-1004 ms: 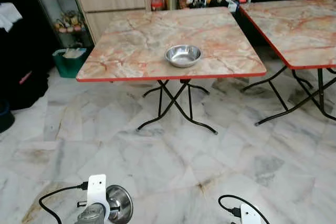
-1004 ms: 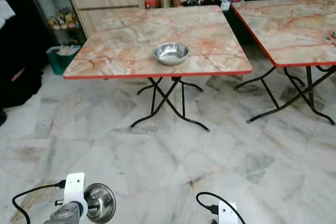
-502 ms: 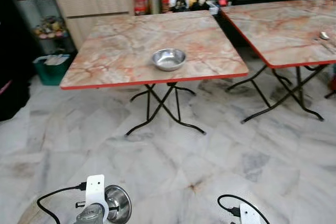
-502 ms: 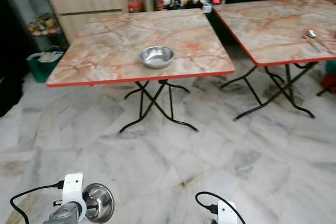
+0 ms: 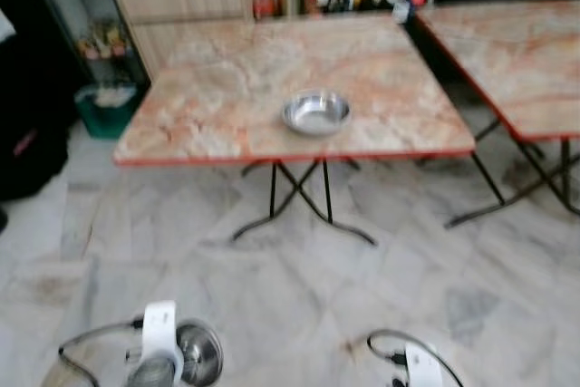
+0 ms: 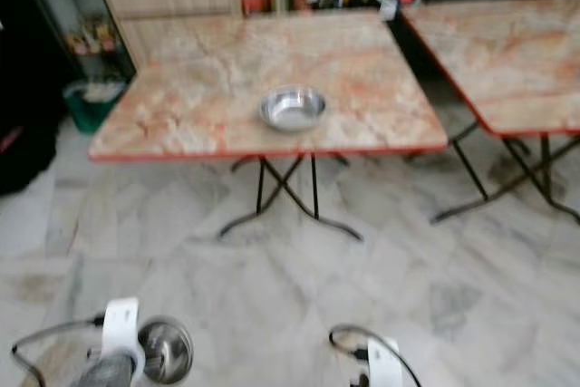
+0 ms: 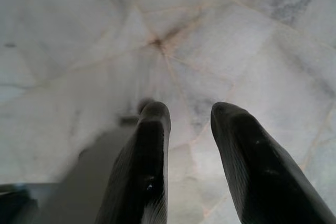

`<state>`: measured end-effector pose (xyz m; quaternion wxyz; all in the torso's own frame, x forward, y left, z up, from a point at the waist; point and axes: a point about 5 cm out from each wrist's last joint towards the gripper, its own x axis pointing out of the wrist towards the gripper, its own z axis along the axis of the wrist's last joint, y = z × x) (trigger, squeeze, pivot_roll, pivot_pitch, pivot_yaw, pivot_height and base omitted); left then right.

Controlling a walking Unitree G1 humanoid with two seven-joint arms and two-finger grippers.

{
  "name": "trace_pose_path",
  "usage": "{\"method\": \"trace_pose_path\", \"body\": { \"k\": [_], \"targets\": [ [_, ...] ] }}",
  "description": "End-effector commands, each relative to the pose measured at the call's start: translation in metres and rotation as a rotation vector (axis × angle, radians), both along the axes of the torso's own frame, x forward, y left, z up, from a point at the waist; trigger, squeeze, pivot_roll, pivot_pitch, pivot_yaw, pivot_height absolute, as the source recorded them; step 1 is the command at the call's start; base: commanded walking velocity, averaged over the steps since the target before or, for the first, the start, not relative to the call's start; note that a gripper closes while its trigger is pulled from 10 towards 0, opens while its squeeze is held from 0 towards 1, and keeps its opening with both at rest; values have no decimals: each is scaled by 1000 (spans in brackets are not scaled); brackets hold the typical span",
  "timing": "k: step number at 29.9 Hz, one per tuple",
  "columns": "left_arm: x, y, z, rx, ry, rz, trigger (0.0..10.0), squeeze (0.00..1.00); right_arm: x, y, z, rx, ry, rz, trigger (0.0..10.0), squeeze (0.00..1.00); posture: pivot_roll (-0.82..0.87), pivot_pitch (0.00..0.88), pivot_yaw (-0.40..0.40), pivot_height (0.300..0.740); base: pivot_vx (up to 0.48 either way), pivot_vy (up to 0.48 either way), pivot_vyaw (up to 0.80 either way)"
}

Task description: Setting the table

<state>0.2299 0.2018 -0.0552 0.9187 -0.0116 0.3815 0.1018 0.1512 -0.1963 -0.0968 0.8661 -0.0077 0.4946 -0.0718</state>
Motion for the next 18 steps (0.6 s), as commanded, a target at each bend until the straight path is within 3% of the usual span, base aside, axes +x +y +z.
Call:
{"method": "trace_pose_path", "body": {
  "k": [1, 18],
  "targets": [
    [1, 1, 1, 9, -6, -4, 10000, 0, 3, -1, 1, -5, -11, -11, 10000, 0, -17, 4, 69, 740, 480, 0, 0],
    [0, 2, 1, 5, -12, 9, 10000, 0, 3, -1, 1, -9, -7, 2, 10000, 0, -20, 0, 65, 740, 480, 0, 0]
  ]
}}
